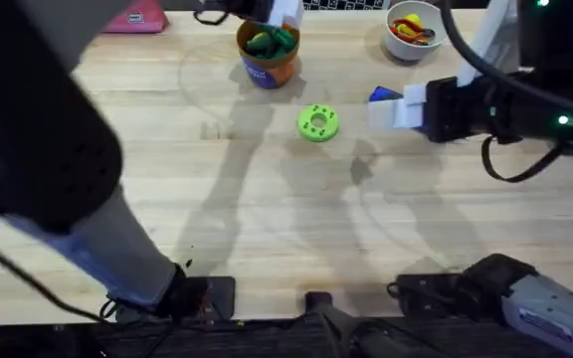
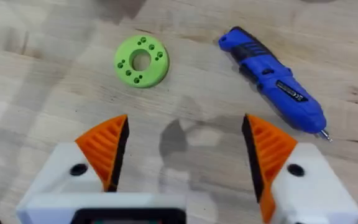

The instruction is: Pick up the gripper from the table and insert it into the empty holder that is missing its gripper. Then pick up a screw, insert it into the mounting hole, and use the screwdriver to tighten it. Finally, clean up the table by picking up the vegetable and placing it into the bucket.

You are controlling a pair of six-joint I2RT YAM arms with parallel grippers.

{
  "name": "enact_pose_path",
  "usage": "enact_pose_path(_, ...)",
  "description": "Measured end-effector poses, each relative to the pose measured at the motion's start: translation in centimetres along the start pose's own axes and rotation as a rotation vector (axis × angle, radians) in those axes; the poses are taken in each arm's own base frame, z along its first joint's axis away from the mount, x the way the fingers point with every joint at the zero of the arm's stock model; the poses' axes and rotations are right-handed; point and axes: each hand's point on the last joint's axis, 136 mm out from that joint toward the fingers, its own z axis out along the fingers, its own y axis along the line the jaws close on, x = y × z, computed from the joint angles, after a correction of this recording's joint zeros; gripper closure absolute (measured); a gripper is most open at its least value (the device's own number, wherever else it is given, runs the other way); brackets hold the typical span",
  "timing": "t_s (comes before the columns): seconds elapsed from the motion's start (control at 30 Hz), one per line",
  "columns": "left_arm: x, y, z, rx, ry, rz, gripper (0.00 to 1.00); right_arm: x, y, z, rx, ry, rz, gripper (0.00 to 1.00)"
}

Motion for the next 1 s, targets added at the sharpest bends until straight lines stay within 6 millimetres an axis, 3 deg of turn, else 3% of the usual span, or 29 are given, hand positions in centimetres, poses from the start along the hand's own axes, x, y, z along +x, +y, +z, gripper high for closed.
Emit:
enact_pose_path(0.1,0.2,0.2,-3.4,-0.027,-0.006,0.0,0.015,0.0,0.0,0.0,0.0,0.001,0.0,0.008)
enact_pose_path(0.23,1.8,0.4,-7.7,-0.052,0.031,-0.001,0.015,0.0,0.0,0.0,0.0,0.0,0.0,0.007)
enact_pose_path(0.33,3.1,0.5,-9.7,-0.063,0.055,-0.002,0.014,0.0,0.0,0.0,0.0,0.0,0.0,0.008)
enact_pose_path(0.43,4.7,0.5,-10.9,-0.071,0.058,-0.002,0.014,0.0,0.0,0.0,-0.001,0.0,0.0,0.008)
enact_pose_path(0.67,12.9,1.0,-13.7,-0.098,0.107,-0.032,0.014,0.0,0.0,0.0,0.0,0.001,0.0,0.008)
enact_pose_path(0.77,15.5,1.0,-15.0,-0.101,0.088,-0.044,0.013,0.0,0.0,0.0,0.0,0.0,0.0,0.008)
enact_pose_path(0.87,17.0,1.0,-15.9,-0.101,0.068,-0.051,0.014,0.0,0.0,0.0,0.0,0.001,0.0,0.007)
enact_pose_path(1.0,17.5,1.0,-16.2,-0.101,0.056,-0.051,0.013,0.0,0.0,0.0,0.0,0.001,0.0,0.008)
